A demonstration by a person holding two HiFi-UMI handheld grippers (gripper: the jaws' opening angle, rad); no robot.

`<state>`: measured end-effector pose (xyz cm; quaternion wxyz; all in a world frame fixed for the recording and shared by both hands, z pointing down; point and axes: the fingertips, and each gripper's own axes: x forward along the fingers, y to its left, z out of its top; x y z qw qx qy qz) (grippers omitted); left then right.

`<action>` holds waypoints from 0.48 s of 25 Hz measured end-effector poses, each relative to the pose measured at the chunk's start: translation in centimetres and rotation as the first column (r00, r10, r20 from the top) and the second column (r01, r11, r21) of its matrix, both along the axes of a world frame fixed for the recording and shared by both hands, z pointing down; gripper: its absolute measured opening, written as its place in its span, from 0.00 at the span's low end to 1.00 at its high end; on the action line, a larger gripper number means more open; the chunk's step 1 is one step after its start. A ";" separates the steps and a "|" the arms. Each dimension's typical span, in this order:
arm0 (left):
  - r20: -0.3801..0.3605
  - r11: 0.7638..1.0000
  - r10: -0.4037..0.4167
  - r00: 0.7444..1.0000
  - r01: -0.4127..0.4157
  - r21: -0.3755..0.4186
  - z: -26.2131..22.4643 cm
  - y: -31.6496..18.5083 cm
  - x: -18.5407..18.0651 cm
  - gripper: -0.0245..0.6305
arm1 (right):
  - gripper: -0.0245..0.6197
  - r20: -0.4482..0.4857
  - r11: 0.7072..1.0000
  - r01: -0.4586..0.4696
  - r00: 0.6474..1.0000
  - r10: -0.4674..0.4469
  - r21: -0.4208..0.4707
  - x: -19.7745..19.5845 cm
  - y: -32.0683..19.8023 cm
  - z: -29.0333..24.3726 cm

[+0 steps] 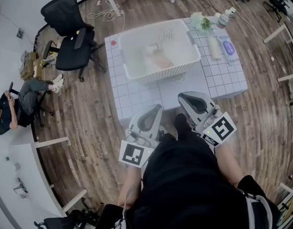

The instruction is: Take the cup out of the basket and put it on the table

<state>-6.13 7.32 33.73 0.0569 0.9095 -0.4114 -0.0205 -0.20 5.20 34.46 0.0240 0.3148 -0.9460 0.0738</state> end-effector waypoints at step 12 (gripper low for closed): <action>0.009 0.999 -0.044 0.999 0.044 -0.012 -0.9 -5.8 2.5 0.05 | 0.06 0.005 0.998 0.060 0.998 -0.060 -0.015 2.5 -6.5 0.2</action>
